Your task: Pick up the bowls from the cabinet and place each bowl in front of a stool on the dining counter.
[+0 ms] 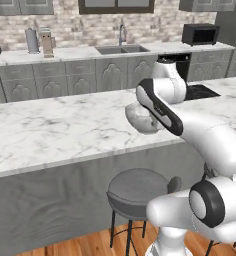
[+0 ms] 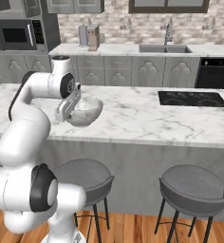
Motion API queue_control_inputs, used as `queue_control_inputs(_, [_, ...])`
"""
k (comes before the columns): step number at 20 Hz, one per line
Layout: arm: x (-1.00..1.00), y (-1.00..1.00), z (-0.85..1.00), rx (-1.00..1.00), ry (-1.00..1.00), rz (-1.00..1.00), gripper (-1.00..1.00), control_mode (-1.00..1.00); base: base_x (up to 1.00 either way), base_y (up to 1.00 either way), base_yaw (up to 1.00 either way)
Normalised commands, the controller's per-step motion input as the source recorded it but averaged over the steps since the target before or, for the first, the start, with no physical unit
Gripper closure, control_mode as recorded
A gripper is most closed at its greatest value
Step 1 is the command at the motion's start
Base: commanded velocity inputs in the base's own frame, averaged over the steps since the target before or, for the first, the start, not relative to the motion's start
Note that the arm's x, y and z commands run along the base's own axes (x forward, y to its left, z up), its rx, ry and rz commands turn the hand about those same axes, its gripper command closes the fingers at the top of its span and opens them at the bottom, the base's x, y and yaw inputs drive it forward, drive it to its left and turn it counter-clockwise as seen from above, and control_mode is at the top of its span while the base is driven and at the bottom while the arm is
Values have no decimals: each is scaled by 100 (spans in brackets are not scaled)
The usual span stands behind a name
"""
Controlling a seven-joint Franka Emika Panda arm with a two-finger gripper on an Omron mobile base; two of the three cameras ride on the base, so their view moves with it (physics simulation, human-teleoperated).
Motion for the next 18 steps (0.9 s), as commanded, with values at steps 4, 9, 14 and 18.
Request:
queue_control_inputs(4, [23, 0, -47, 4, -14, 6, 100, -100, 0, 0, 0])
queue_control_inputs(9, [35, 0, -40, 0, -5, 11, 100, -100, 0, 0, 0])
queue_control_inputs(14, [53, 4, -26, -3, 4, 6, 100, -100, 0, 0, 0])
queue_control_inputs(18, [47, 4, -10, -6, 6, 1, 100, -100, 0, 0, 0])
